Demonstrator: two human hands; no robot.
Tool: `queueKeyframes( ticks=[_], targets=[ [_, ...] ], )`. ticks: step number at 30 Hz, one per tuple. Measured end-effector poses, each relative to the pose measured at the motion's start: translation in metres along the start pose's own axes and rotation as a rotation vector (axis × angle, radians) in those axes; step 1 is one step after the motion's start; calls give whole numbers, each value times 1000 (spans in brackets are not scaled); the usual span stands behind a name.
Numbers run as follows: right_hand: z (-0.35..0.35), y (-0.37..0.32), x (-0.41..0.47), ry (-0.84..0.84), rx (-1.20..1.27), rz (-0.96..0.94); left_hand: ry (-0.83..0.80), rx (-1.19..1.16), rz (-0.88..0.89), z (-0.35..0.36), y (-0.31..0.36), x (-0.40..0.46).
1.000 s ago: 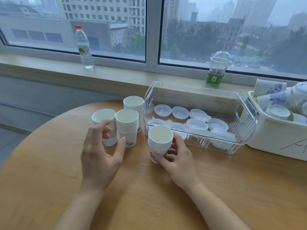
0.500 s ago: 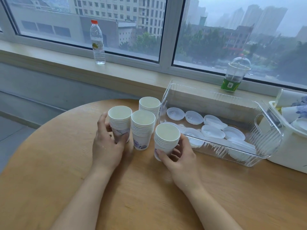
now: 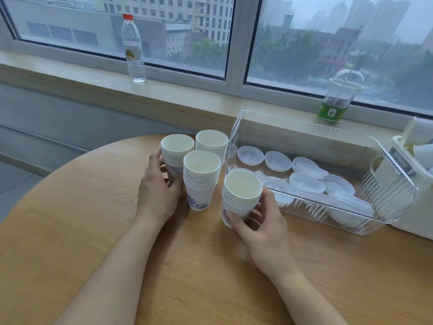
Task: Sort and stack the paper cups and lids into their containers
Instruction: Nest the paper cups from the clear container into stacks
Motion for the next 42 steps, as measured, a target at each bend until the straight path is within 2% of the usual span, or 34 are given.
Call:
queueKeyframes(
  ticks=[4,9,15,25,32,37,42],
  targets=[
    [0,2,-1,-3,8,3,-31,-7,5,-8,-1,-8],
    [-2,2,-2,9,-15,9,146,-78,49,-26,18,-37],
    [-3,1,-1,60,-73,-11,-5,2,174,-4,39,-51],
    [5,-5,1,-27,-113,-24,57,67,223,-5,43,-53],
    [23,2,12,-164,-332,-43,171,69,160,-26,38,-44],
    [36,8,22,-170,-548,-99,191,79,158,-26,34,-44],
    [41,10,30,-146,-570,-94,168,71,200,-20,36,-42]
  ],
)
Point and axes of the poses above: each hand's wrist, its own x-axis towards the middle knuckle, its own z-axis out of the palm, y = z × x, the point moved 4 cm from there along x, towards the middle knuckle, and after that the axes turned 7 degrees about -z, right-handed, at the moved point
